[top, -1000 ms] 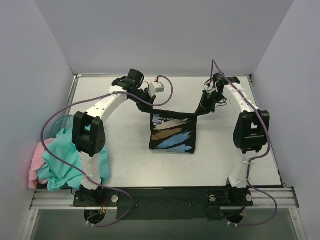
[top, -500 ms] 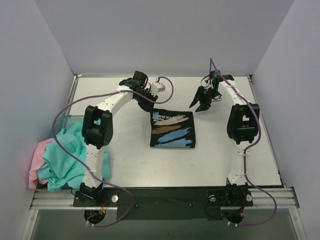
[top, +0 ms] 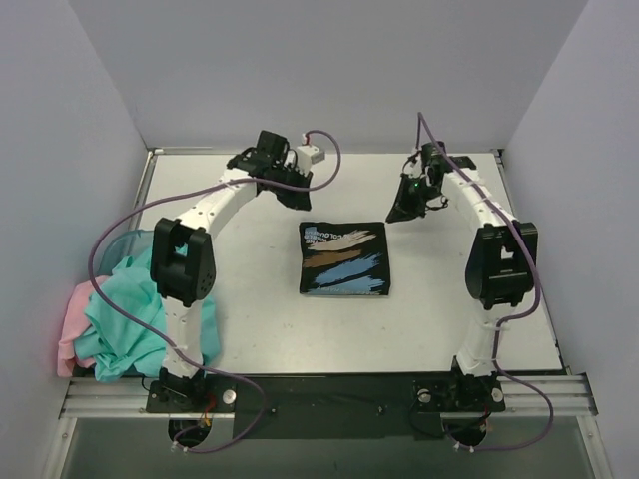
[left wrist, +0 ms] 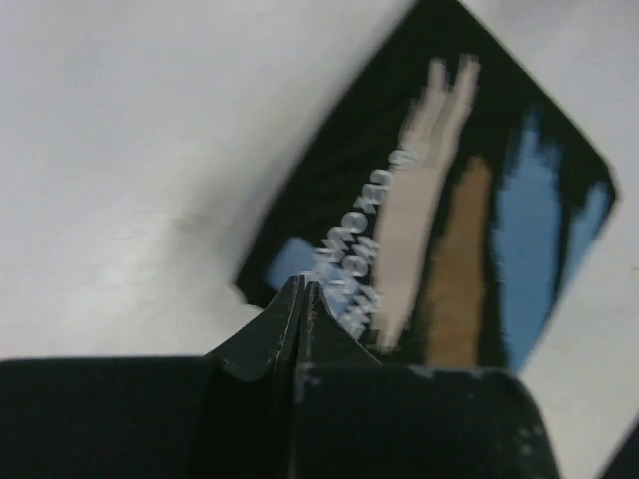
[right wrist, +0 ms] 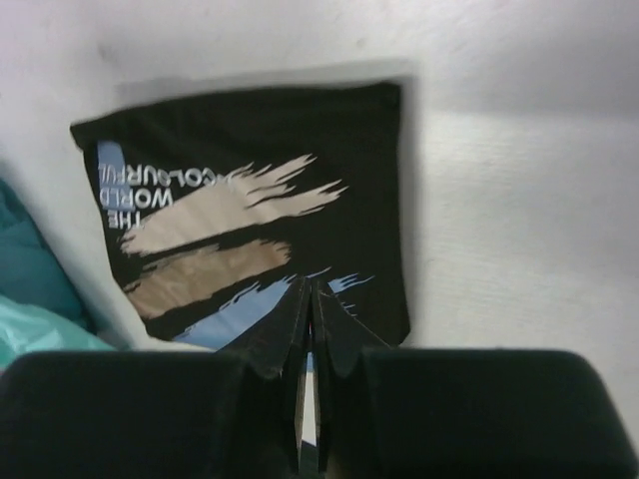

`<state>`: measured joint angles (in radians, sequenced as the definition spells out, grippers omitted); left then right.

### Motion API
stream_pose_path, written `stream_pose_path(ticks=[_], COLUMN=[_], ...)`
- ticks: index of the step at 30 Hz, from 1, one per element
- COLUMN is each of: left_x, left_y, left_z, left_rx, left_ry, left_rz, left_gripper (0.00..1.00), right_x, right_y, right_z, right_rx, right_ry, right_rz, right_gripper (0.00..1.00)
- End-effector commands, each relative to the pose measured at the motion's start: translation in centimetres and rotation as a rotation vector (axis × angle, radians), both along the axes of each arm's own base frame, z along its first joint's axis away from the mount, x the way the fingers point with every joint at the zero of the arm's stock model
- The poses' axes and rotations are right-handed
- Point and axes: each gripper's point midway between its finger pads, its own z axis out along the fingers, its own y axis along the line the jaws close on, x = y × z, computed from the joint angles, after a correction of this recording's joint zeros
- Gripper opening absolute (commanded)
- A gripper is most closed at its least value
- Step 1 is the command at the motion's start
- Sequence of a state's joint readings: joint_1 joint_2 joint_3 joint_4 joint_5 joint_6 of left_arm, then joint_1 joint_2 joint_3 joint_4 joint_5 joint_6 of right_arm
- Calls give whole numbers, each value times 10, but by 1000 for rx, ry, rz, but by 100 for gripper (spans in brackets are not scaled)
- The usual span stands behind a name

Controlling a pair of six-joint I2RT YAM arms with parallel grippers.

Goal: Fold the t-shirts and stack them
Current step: Fold the long partially folded tshirt into a neat square, then smooth out wrinkles on the folded tshirt

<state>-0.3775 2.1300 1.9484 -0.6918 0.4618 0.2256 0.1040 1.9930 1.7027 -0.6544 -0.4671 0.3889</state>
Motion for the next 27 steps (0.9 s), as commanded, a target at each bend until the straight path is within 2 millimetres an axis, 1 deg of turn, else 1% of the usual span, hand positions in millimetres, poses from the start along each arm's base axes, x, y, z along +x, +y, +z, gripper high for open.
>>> stream_pose_path(ticks=[1, 2, 3, 4, 5, 6, 7, 8, 9, 10, 11, 12, 13, 14, 15, 16, 17, 18, 19, 20, 21, 22, 23, 24, 25, 26, 27], left_x=[-92, -97, -104, -102, -106, -99, -97, -88, -82, -73, -65, -60, -55, -55, -52, -52, -56, -55, -61, -64, -73, -81, -90, -103, -115, -128, -138], left_y=[-55, -57, -53, -50, -45, -38, -32, -23, -17, -6, -5, 3, 2, 2, -1, -5, -9, -13, -17, -19, -23, -23, -27, -25, -29, -27, -29], left_z=[-11, -20, -35, -46, -58, -69, -78, -90, -96, -105, -104, -107, -101, -95, -86, -70, -61, -42, -32, -16, 0, -1, 12, 3, 5, -8, -12], left_rx=[-139, -131, -110, -99, -84, -72, -58, -32, -15, 23, 34, 66, 65, 58, 42, 14, -9, -37, -59, -82, -107, -108, -126, -120, -128, -113, -109], left_ry=[233, 251, 283, 299, 327, 336, 345, 339, 333, 317, 297, 287, 273, 269, 256, 232, 237, 209, 220, 202, 200, 211, 195, 224, 227, 264, 284], left_rz=[-135, -128, -115, -85, -67, -32, -9, 25, 44, 71, 74, 77, 70, 55, 41, 15, -7, -26, -48, -65, -90, -100, -125, -132, -159, -168, -181], left_gripper=[0, 0, 0, 0, 0, 0, 0, 0, 0, 0, 0, 0, 0, 0, 0, 0, 3, 5, 10, 12, 16, 17, 16, 16, 14, 13, 12], right_x=[-19, -22, -17, -18, -17, -20, -20, -21, -21, -22, -22, -21, -20, -19, -17, -15, -13, -12, -9, -12, -15, -19, -29, -34, -50, -54, -76], right_y=[48, 52, 54, 53, 53, 49, 47, 40, 36, 29, 26, 24, 23, 25, 26, 26, 24, 24, 22, 22, 22, 22, 28, 32, 45, 54, 74], right_z=[-20, -32, -38, -51, -59, -73, -80, -91, -96, -102, -103, -102, -99, -94, -86, -77, -68, -58, -40, -34, -18, -12, -1, 4, 9, 12, 10], right_rx=[108, 116, 125, 120, 119, 108, 99, 75, 61, 44, 41, 46, 46, 50, 49, 38, 28, 20, 13, 6, -1, -7, -9, -7, 15, 46, 113], right_ry=[34, 63, 69, 101, 121, 158, 172, 191, 198, 208, 212, 211, 204, 196, 174, 154, 131, 111, 68, 58, 17, 3, -23, -37, -36, -45, -6], right_rz=[68, 67, 46, 30, 12, -3, -13, -30, -37, -52, -59, -64, -57, -42, -20, 0, 5, 19, 18, 29, 36, 41, 61, 75, 109, 109, 155], right_gripper=[0, 0, 0, 0, 0, 0, 0, 0, 0, 0, 0, 0, 0, 0, 0, 0, 0, 0, 0, 0, 0, 0, 0, 0, 0, 0, 0])
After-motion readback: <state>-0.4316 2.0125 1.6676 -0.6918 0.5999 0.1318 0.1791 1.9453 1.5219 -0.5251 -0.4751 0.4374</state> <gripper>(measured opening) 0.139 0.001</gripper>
